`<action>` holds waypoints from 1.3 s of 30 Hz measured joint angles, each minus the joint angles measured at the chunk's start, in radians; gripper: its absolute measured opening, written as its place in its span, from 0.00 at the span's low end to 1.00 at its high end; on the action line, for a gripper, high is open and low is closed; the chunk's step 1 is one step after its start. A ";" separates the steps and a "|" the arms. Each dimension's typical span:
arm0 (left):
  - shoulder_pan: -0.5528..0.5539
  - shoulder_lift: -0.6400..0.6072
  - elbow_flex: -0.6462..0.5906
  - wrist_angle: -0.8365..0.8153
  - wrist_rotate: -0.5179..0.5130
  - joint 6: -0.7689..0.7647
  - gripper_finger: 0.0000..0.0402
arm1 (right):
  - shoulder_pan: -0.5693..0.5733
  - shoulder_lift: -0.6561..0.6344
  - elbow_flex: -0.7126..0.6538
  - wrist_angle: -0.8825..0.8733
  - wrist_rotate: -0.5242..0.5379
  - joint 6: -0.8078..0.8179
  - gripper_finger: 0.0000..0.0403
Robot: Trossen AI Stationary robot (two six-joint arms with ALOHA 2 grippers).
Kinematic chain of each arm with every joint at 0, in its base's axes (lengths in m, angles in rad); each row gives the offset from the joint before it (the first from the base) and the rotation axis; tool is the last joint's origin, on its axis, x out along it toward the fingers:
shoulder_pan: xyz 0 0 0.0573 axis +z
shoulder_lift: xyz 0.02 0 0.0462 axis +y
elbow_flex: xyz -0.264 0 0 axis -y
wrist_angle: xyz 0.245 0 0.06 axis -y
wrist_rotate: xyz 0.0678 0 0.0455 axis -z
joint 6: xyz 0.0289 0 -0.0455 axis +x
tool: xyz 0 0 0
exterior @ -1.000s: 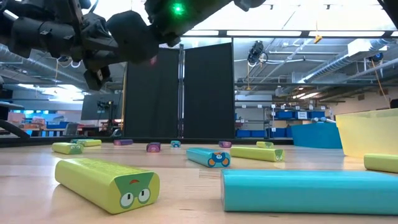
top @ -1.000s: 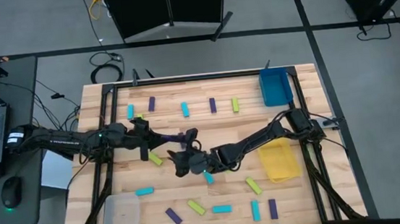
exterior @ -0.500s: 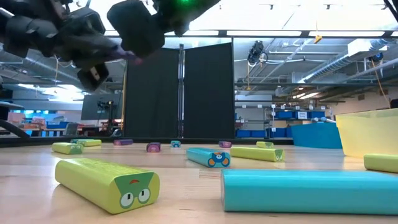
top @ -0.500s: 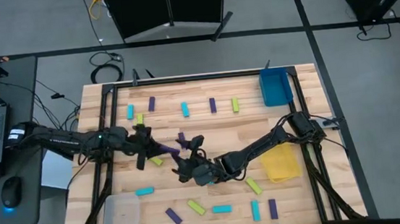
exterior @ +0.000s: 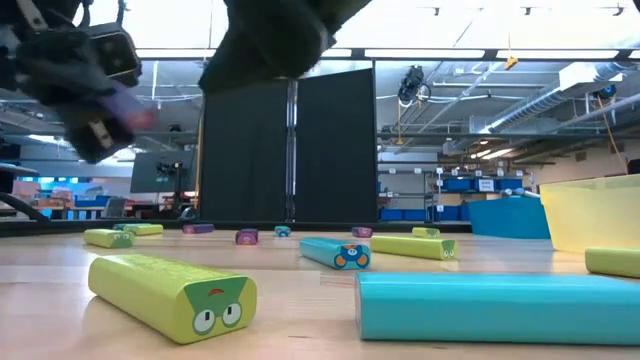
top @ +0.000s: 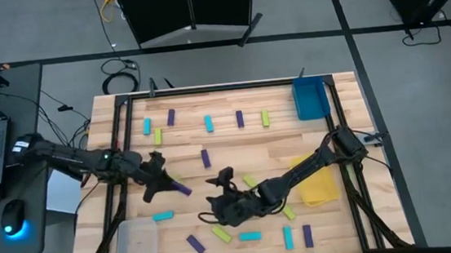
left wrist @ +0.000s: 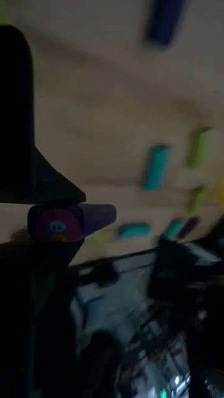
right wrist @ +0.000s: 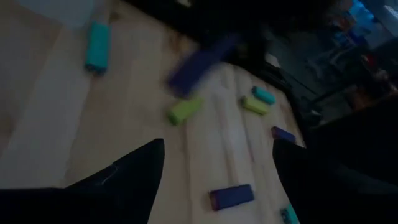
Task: Sort blocks
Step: Put the violet block into the transparent bin, then put the green block into the yellow bin
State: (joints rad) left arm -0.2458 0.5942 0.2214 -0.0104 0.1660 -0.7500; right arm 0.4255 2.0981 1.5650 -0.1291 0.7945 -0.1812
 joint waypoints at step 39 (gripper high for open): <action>-0.604 0.341 0.431 -0.677 0.207 -0.896 0.40 | -0.057 -0.090 0.000 -0.148 0.050 -0.064 0.76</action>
State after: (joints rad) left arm -0.8503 0.9356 0.6525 -0.6870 0.3733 -1.6457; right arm 0.3683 2.0083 1.5654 -0.2768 0.8440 -0.2454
